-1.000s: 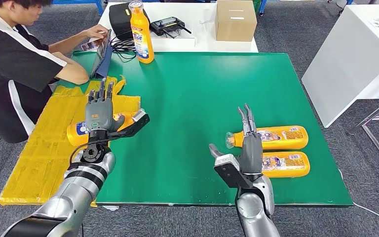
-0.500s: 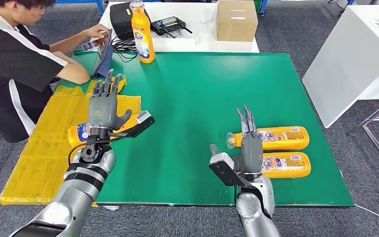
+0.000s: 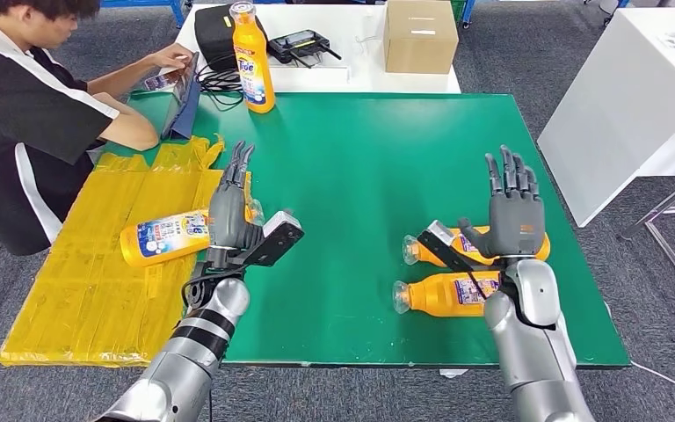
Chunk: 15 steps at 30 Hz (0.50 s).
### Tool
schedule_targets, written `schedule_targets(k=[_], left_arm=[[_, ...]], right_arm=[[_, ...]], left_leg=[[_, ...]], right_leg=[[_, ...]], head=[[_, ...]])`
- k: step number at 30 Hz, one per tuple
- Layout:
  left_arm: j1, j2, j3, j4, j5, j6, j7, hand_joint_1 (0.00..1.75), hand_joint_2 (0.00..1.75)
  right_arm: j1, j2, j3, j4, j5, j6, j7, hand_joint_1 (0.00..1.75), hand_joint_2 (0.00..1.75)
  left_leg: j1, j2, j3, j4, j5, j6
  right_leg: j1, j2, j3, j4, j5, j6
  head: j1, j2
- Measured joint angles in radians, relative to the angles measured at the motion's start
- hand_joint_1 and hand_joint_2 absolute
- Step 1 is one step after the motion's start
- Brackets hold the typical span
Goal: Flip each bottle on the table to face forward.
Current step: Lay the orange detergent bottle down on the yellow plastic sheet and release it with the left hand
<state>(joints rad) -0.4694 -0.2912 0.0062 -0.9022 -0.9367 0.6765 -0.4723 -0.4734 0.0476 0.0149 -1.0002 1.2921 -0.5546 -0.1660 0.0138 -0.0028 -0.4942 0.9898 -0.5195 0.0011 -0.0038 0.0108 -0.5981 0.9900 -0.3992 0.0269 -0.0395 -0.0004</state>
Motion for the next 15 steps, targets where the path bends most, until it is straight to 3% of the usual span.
schedule_targets(k=[8,15], left_arm=[[0.011,-0.016,-0.048,0.0,0.07,-0.007,-0.023,0.0,1.75],[0.012,-0.024,-0.079,0.003,0.133,-0.041,-0.067,0.0,1.75]], right_arm=[[-0.115,-0.048,-0.05,0.194,0.08,-0.022,0.048,0.0,1.75],[-0.221,-0.08,-0.066,0.422,0.088,0.164,-0.003,0.0,1.75]], left_leg=[[0.0,0.0,0.0,0.0,0.0,0.0],[0.0,0.0,0.0,0.0,0.0,0.001]], right_leg=[[0.0,0.0,0.0,0.0,0.0,0.0],[0.0,0.0,0.0,0.0,0.0,0.0]], head=[[0.0,0.0],[0.0,0.0]])
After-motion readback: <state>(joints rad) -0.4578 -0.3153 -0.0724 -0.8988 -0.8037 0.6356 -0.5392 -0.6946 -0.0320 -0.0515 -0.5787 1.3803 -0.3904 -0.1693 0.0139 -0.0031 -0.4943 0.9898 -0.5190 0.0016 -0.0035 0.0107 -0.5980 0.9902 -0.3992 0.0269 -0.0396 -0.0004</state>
